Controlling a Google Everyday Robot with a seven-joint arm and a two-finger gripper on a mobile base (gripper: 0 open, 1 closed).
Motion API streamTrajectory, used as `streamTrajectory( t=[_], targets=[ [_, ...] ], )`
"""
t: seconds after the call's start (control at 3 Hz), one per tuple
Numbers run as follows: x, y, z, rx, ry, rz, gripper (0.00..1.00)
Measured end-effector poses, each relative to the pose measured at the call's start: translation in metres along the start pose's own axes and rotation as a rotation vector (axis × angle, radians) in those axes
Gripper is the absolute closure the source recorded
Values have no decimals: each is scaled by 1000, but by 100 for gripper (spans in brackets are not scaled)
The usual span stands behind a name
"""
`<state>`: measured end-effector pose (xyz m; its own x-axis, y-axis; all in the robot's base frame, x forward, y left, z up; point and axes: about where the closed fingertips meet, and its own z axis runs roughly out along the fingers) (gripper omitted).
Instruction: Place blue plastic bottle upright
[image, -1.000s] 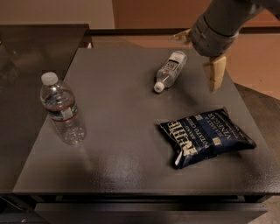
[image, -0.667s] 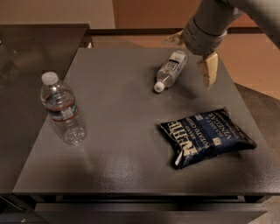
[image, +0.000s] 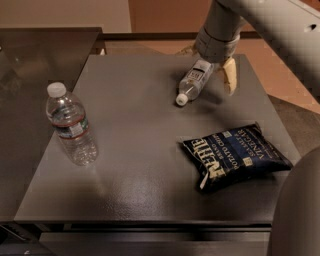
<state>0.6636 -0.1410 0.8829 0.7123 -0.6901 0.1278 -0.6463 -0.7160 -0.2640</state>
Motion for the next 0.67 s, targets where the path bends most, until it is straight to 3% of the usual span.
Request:
streamTrajectory(
  t=[0.67],
  targets=[
    [-3,-8,29,-62,-56,-81,0]
  ],
)
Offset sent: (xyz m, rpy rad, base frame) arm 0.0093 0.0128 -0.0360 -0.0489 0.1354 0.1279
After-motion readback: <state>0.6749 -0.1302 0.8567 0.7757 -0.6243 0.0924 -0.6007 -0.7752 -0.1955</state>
